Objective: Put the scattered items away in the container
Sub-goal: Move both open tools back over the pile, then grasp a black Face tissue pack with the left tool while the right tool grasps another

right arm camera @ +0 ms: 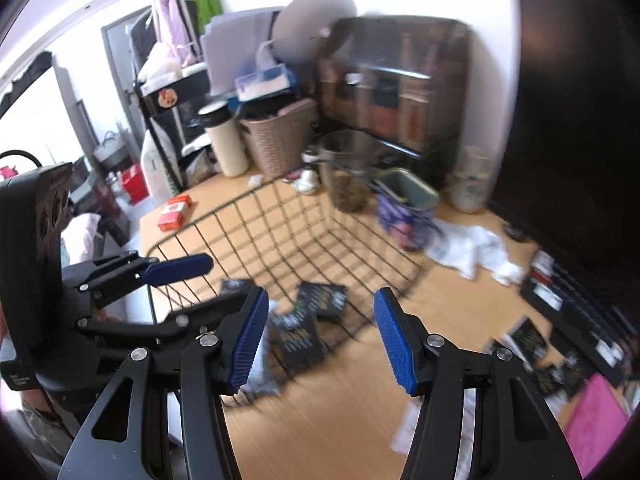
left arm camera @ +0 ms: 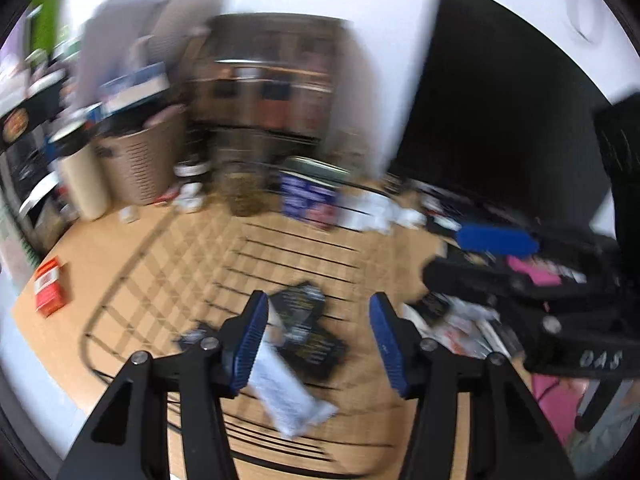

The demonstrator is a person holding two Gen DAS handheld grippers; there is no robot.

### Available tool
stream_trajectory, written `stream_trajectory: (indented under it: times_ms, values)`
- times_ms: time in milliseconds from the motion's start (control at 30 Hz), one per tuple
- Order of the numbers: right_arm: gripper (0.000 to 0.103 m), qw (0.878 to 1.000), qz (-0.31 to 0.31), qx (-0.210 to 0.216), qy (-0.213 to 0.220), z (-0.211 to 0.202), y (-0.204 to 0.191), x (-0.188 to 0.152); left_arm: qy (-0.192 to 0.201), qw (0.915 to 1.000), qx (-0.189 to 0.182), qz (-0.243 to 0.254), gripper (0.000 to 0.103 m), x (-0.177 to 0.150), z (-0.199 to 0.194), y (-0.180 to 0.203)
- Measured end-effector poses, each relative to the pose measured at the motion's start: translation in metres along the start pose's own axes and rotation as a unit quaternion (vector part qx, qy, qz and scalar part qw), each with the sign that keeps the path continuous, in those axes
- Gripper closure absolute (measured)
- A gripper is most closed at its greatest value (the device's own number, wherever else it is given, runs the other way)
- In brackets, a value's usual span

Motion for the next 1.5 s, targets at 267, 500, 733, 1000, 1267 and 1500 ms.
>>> stream_trajectory:
  times_ms: [267, 500, 733, 1000, 1267, 1500]
  values:
    - [0.047, 0.994, 0.044, -0.094, -0.017, -0.06, 0.088, -0.081, -0.05, 0.9904, -0.063, 0.112, 0.045, -0.041, 0.024, 0.126]
    - [0.047, 0.982, 0.123, -0.135, -0.042, -0.076, 0.159, -0.159, -0.112, 0.9793, -0.089, 0.143, 0.045, -0.078, 0.068, 0.177]
    - [0.047, 0.972, 0.161, -0.147, -0.089, -0.049, 0.202, -0.217, -0.139, 0.9768, -0.086, 0.139, 0.045, -0.085, 0.095, 0.185]
    - [0.047, 0.972, 0.162, -0.146, -0.087, -0.045, 0.212, -0.214, -0.138, 0.9732, -0.106, 0.151, 0.045, -0.069, 0.11, 0.215]
    - [0.047, 0.967, 0.189, -0.146, -0.088, -0.053, 0.233, -0.229, -0.153, 0.9697, -0.093, 0.167, 0.045, -0.073, 0.141, 0.233]
    - [0.047, 0.97, 0.183, -0.128, -0.1, -0.036, 0.223, -0.236, -0.169, 0.9674, -0.081, 0.17, 0.046, -0.083, 0.151, 0.223]
Point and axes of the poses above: each gripper's, at about its wrist camera, not at the fingertips, and z roughly the way its jaws point, y to its right, x to its top, the point moved 10 cm from there along z, roughly the way its jaws point, and after that the axes turned 2 degrees about -x, right-handed, at the moved point
